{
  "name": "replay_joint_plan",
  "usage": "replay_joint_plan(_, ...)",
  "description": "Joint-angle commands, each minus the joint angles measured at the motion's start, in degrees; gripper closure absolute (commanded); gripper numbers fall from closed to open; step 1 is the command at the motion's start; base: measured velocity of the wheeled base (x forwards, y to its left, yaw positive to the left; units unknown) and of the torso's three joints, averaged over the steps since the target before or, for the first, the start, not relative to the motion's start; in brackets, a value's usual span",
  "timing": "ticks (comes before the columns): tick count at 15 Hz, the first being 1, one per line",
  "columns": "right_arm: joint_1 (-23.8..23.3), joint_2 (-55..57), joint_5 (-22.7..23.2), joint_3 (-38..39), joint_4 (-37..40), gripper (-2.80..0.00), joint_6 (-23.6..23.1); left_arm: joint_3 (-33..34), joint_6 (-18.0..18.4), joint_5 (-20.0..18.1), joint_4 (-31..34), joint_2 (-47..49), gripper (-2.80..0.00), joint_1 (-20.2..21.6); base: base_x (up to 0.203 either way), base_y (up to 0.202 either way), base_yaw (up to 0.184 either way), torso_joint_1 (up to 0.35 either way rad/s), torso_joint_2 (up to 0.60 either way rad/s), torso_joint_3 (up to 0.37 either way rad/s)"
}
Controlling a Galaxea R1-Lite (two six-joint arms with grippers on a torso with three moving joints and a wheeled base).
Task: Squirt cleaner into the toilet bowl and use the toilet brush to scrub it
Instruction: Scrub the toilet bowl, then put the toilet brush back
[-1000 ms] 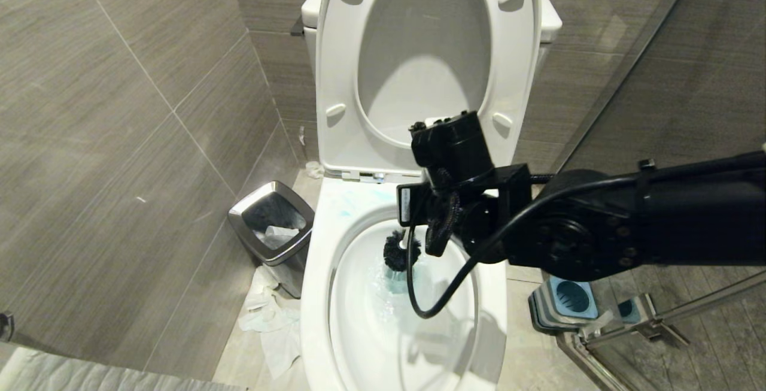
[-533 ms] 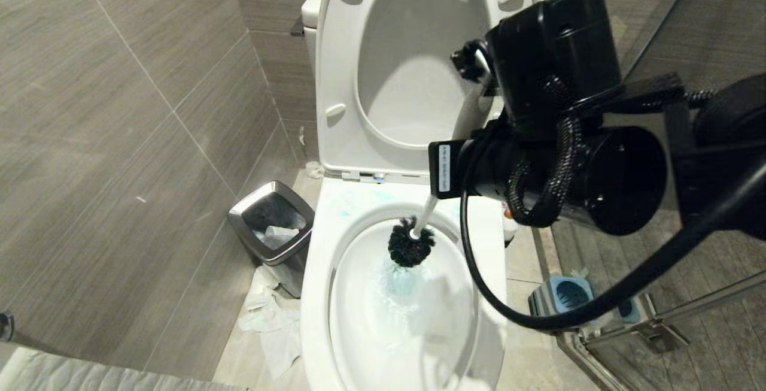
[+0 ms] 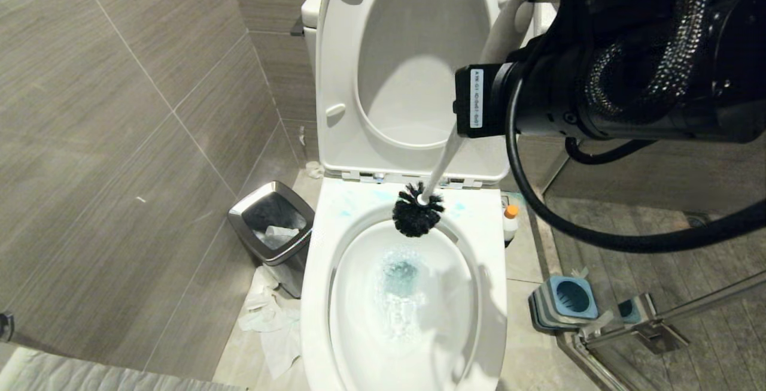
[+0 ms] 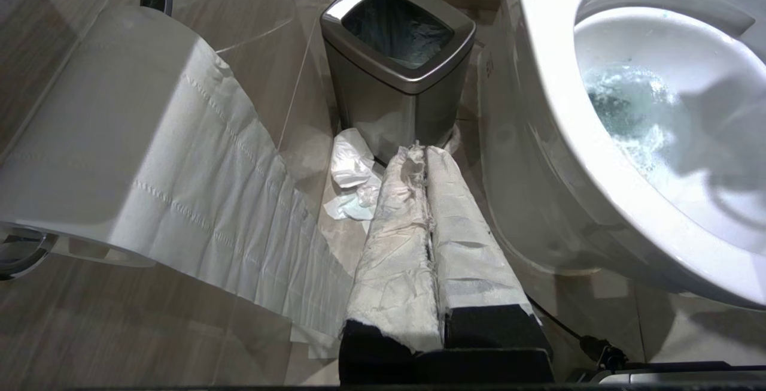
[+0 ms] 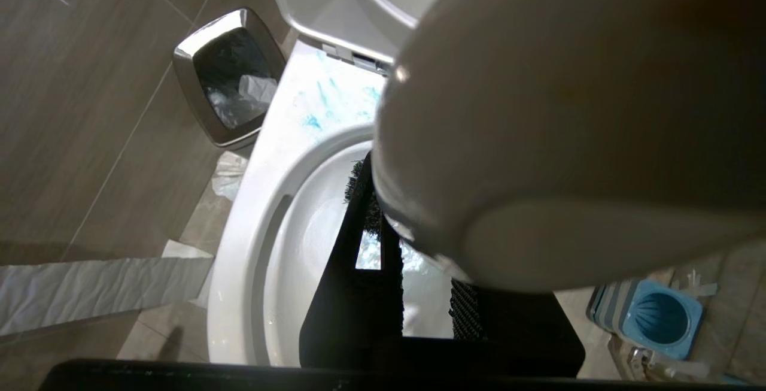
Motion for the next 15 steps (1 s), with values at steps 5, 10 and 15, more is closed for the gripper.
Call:
replay_joint_plan(5, 1.0, -2.3, -0.5, -1.1, 3.8, 0.00, -0.3, 0.1, 0.0, 0.0, 0.0, 0.0, 0.00, 0.0, 0.000, 0.000, 0.000, 0.000, 0.00, 0.000)
replay_joint_plan(10, 0.9, -4.8, -1.4, -0.6, 8.2, 0.00, -0.9, 0.1, 0.0, 0.0, 0.0, 0.0, 0.00, 0.0, 0.000, 0.000, 0.000, 0.000, 0.00, 0.000)
replay_joint_plan(15, -4.1, -7.7, -2.4, -0.2, 10.8, 0.00, -2.5, 0.1, 0.0, 0.0, 0.0, 0.0, 0.00, 0.0, 0.000, 0.000, 0.000, 0.000, 0.00, 0.000)
